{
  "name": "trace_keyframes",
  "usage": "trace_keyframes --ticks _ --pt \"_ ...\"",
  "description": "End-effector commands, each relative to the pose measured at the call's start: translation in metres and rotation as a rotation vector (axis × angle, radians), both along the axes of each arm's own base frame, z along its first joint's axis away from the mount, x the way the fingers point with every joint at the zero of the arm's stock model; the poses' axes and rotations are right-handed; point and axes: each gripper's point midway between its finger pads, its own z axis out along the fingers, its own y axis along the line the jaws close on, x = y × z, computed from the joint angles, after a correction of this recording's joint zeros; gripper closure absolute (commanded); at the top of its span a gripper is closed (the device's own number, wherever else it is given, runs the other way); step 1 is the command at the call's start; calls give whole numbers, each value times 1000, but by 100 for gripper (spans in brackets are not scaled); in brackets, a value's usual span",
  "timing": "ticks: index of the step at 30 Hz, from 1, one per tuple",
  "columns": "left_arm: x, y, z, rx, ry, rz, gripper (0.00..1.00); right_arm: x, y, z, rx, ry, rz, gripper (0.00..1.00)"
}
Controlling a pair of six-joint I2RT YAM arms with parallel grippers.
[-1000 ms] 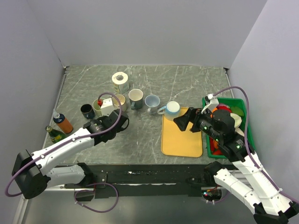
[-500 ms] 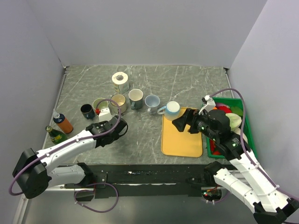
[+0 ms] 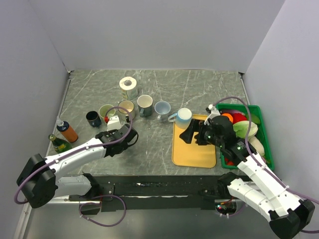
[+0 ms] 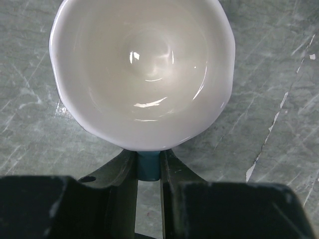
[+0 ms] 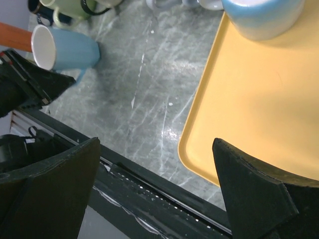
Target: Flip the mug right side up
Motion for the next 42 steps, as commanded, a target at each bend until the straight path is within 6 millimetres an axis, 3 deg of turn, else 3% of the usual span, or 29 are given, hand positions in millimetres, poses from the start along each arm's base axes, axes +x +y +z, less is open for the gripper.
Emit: trace_keyframes --ticks 1,4,6,7,13,20,25,28,33,39,42 --pt "13 -1 6 8 -43 7 99 5 2 4 16 -23 -10 0" --pt "12 -1 1 6 -34 7 92 9 -5 1 -22 -21 -47 0" --pt "11 -1 -1 10 -25 1 75 14 -12 -2 -40 -9 -103 0" --pt "12 -2 0 10 -24 -2 75 18 -19 -3 -61 -17 -143 0" --pt "19 -4 25 11 -73 -36 62 31 -33 -4 -92 -16 -259 0" --pt "23 7 48 44 -124 -35 36 45 -34 0 -125 23 -321 0" --pt "19 4 68 -18 -161 -73 30 66 -27 -4 -133 41 -370 0" --pt "16 -1 85 -69 -204 -119 23 87 -32 -24 -165 93 -529 1" --pt "18 0 114 -87 -305 -188 12 110 -38 -31 -199 142 -752 0" --pt "10 -13 127 -193 -350 -258 5 122 -22 -28 -193 198 -929 0" --pt "6 -15 136 -231 -377 -281 3 131 -13 -37 -153 244 -999 0"
